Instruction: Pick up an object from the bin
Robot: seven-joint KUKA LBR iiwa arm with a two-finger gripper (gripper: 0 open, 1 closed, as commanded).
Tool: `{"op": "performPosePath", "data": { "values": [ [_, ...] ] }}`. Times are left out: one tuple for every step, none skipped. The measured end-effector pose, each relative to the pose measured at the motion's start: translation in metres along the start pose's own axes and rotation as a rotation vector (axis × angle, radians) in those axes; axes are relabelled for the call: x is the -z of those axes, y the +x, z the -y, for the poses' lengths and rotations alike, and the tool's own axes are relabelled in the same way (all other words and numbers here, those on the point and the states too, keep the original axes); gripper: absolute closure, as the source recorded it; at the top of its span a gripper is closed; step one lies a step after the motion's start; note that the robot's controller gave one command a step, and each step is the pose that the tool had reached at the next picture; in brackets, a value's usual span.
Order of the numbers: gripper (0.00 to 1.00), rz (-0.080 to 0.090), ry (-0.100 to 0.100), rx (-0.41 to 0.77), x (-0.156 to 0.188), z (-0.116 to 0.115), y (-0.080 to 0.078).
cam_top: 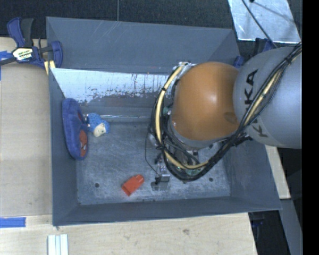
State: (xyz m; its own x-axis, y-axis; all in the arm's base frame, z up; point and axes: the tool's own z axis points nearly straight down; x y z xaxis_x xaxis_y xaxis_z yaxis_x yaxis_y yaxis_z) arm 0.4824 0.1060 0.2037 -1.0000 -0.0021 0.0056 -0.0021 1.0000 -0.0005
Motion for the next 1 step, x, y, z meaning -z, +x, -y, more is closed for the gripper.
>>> {"op": "performPosePath", "data": {
  "values": [
    [0.00,0.000,0.001,-0.059,-0.1350,-0.0428,-0.0047]
  ]
}}
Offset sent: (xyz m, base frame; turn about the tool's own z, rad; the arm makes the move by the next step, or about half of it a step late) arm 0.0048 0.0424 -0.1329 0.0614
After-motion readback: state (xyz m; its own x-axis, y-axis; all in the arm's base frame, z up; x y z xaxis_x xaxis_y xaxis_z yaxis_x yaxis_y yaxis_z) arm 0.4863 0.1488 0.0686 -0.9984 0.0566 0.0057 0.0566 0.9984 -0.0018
